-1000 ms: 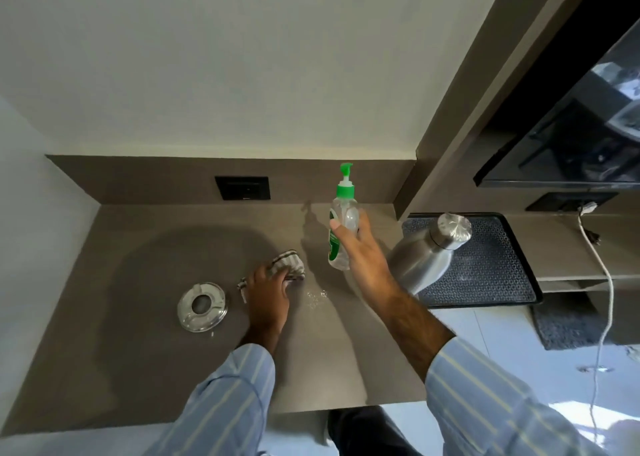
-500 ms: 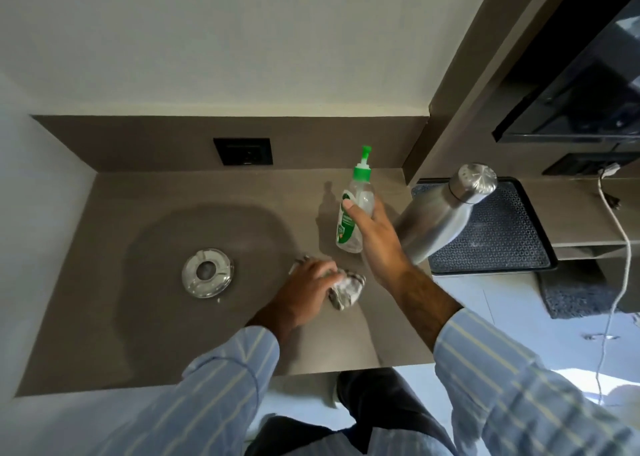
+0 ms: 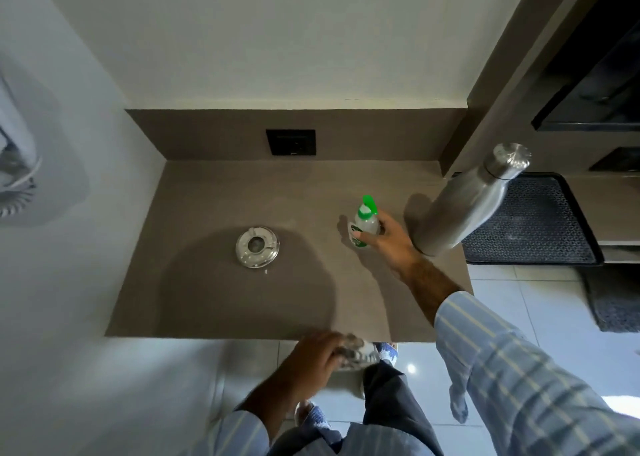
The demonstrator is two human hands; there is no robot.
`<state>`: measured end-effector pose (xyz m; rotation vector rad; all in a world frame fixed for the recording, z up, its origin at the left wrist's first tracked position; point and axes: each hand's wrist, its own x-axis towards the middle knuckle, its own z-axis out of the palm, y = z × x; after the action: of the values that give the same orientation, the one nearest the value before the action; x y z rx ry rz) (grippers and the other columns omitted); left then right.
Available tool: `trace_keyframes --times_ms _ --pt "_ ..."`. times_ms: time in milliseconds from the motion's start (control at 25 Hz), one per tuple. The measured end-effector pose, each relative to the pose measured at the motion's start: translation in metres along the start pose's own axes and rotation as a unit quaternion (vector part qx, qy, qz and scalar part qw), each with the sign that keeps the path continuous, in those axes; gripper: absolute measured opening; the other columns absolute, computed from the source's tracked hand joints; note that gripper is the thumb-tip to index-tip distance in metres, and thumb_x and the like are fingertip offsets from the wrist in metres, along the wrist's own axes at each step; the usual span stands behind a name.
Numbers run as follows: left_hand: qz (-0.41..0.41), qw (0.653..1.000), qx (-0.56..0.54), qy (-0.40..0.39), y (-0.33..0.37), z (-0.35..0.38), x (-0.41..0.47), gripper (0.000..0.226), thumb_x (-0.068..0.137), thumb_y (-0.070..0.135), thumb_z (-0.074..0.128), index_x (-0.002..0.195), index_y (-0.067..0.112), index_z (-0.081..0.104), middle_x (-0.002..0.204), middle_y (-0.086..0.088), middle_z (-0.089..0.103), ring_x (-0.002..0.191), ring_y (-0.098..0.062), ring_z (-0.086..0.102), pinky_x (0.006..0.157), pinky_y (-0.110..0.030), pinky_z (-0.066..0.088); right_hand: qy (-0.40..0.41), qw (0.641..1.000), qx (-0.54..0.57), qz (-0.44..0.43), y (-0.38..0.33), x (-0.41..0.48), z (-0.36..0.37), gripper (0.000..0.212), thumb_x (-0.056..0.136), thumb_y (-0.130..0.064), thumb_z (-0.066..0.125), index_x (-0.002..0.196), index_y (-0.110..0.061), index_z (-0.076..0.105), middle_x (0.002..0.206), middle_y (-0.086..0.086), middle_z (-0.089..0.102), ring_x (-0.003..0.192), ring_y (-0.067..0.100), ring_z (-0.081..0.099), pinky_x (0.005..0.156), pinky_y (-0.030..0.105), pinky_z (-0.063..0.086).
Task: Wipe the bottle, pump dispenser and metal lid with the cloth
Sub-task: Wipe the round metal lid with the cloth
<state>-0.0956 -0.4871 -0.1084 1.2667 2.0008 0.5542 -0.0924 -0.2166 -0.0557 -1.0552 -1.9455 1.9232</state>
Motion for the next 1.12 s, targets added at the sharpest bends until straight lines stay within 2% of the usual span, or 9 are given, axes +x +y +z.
trace_keyframes --times_ms 120,240,360,520,600,680,800,960,1120 --pt "-0.109 0.964 -0.213 0.118 -0.004 -0.033 -0.006 0.024 0.102 0.013 0.056 0.122 0.025 0.066 0.123 0.0 0.07 0.115 -0.014 0.064 0.102 -0.033 0.05 -0.019 1.0 -0.017 0.011 0.008 0.006 0.005 0.043 0.084 0.008 0.078 0.104 -0.028 0.066 0.1 -0.005 0.07 0.094 0.017 0.065 0.081 0.016 0.055" --pt "-0.164 0.905 -0.357 0.162 -0.011 -0.056 -0.009 0.03 0.102 0.006 0.055 0.115 0.031 0.065 0.115 0.005 0.073 0.11 -0.01 0.068 0.09 -0.014 0.051 -0.038 0.999 0.003 0.028 0.017 0.011 0.011 0.05 0.087 0.017 0.069 0.131 -0.005 0.059 0.112 0.011 0.066 0.084 0.01 0.067 0.072 0.012 0.055" --pt "-0.18 0.883 -0.398 0.171 -0.012 -0.064 -0.011 0.032 0.102 0.001 0.052 0.12 0.025 0.065 0.116 0.002 0.073 0.104 -0.001 0.068 0.089 -0.009 0.05 -0.044 0.998 0.014 0.033 0.016 0.019 0.014 0.053 0.088 0.024 0.061 0.137 0.006 0.052 0.111 0.014 0.063 0.081 0.008 0.064 0.072 0.014 0.054" --pt "-0.2 0.867 -0.42 0.177 -0.012 -0.062 -0.015 0.031 0.104 0.002 0.05 0.131 0.008 0.062 0.122 -0.007 0.071 0.115 -0.017 0.065 0.101 -0.025 0.048 -0.047 0.997 0.029 0.051 0.006 0.019 0.019 0.052 0.083 0.038 0.045 0.129 0.014 0.052 0.094 0.032 0.068 0.069 0.006 0.071 0.064 0.016 0.054" --pt "-0.207 0.862 -0.429 0.175 -0.013 -0.062 -0.016 0.031 0.104 0.003 0.05 0.132 0.006 0.062 0.121 -0.008 0.071 0.116 -0.02 0.065 0.096 -0.019 0.05 -0.058 0.997 0.023 0.043 0.006 0.019 0.021 0.046 0.08 0.04 0.037 0.123 0.029 0.044 0.1 0.041 0.062 0.085 0.03 0.073 0.072 0.031 0.06" --pt "-0.201 0.862 -0.427 0.183 -0.017 -0.067 -0.019 0.029 0.104 0.004 0.05 0.129 0.009 0.063 0.116 -0.005 0.072 0.112 -0.02 0.066 0.087 -0.013 0.053 -0.008 0.999 -0.002 0.049 0.009 0.016 0.017 0.049 0.083 0.036 0.037 0.129 0.022 0.049 0.12 0.04 0.063 0.112 0.042 0.065 0.097 0.043 0.051" --pt "-0.224 0.817 -0.475 0.236 -0.038 -0.082 -0.025 0.021 0.103 0.009 0.055 0.115 0.018 0.069 0.111 -0.009 0.075 0.104 -0.026 0.067 0.084 -0.026 0.053 0.173 0.973 -0.151 0.034 0.031 -0.007 0.005 0.036 0.087 0.019 0.047 0.111 0.001 0.066 0.113 0.019 0.071 0.111 0.037 0.064 0.087 0.032 0.045" --pt "-0.281 0.698 -0.516 0.41 -0.087 -0.123 -0.025 0.017 0.1 0.02 0.058 0.111 0.019 0.071 0.116 -0.017 0.071 0.105 -0.031 0.064 0.089 -0.042 0.049 0.054 0.977 -0.206 -0.012 0.047 -0.038 0.034 0.033 0.088 0.009 0.056 0.082 -0.02 0.071 0.086 0.0 0.074 0.08 0.017 0.066 0.076 0.025 0.049" --pt "-0.355 0.716 -0.43 0.421 -0.122 -0.163 0.009 0.032 0.099 0.037 0.059 0.123 0.017 0.064 0.122 -0.016 0.069 0.11 -0.034 0.066 0.092 -0.043 0.054 -0.03 0.994 -0.09 0.056 0.022 -0.008 0.105 0.024 0.095 -0.001 0.057 0.109 -0.007 0.076 0.083 0.015 0.07 0.07 0.021 0.059 0.058 0.022 0.048"
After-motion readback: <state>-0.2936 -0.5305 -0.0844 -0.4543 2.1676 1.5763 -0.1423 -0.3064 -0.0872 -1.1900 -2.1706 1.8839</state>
